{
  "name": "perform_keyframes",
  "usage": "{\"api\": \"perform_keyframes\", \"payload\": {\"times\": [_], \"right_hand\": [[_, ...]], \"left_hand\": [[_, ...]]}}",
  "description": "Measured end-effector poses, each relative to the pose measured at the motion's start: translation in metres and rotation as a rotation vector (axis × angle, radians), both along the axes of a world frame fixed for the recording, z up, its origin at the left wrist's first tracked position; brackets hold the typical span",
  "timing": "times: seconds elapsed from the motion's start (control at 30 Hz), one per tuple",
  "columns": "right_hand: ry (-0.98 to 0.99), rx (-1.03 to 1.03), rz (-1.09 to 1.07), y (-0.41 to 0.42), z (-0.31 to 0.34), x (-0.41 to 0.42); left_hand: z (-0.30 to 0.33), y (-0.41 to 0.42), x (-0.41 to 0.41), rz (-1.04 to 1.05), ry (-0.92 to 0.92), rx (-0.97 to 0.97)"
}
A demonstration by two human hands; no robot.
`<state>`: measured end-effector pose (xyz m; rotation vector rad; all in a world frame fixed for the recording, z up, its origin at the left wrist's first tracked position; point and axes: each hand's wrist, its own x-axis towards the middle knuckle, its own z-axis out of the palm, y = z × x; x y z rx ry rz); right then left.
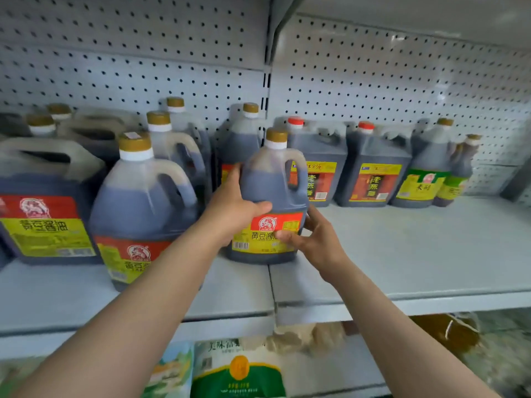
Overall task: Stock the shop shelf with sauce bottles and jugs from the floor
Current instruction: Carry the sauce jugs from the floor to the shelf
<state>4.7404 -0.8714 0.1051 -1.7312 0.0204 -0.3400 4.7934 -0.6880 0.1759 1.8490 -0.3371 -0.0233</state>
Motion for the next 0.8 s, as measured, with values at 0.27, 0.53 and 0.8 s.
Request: {"api": "perform_keyframes", "payload": {"times": [0.27, 0.53, 0.8], "right_hand": [[-0.038, -0.015, 0.074, -0.005, -0.008, 0.063], [-0.041, 0.004, 0.084, -0.003, -0.012, 0.079], [0.019, -0.055, 0.055, 0.003, -0.008, 0.085]], "left_hand": [[0.001, -0.020, 0.031, 0.166, 0.006, -0.059], [-0.002, -0.021, 0.044, 0.238, 0.008, -0.018], [-0.002, -0.016, 0.052, 0.247, -0.012, 0.048]]}}
